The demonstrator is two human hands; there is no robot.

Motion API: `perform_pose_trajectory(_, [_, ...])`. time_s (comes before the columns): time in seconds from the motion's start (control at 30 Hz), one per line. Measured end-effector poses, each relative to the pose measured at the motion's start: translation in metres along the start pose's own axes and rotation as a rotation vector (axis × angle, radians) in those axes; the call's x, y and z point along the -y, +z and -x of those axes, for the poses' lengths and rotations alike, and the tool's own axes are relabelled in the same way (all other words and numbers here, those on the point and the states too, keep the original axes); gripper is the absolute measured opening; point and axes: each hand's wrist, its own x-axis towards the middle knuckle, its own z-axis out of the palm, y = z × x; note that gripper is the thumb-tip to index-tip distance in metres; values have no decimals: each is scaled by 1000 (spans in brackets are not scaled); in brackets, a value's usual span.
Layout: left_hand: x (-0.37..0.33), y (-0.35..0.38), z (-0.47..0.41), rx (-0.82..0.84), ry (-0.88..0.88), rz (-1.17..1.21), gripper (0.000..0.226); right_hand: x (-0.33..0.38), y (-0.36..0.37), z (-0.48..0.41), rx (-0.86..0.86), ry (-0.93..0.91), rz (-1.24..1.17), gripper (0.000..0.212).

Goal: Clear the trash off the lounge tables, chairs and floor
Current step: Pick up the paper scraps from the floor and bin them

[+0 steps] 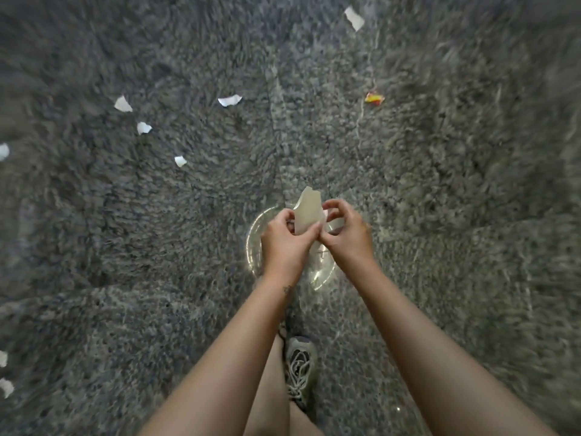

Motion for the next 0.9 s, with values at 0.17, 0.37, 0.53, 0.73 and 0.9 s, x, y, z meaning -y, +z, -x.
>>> perform_pose_trajectory(0.17, [-48,17,-49,-29,32,-32,10,25,-30,-60,90,-51,48,46])
perform_pose_trajectory(0.37, [-101,29,-150,-51,20,-67,10,30,-61,-177,-2,36,30,47])
perform_pose_trajectory(0.53, [-142,45,-227,-35,41,-167,8,10,-90,-278,-129,160,112,31])
perform_pose_trajectory(0.73, [-161,87,-305,-16,46,-166,8,-25,-115,-383,-182,222,219,27])
perform_pose_trajectory(0.9, [-145,135,-365,-23,26,-100,8,-75,-111,-458,-145,263,340,25])
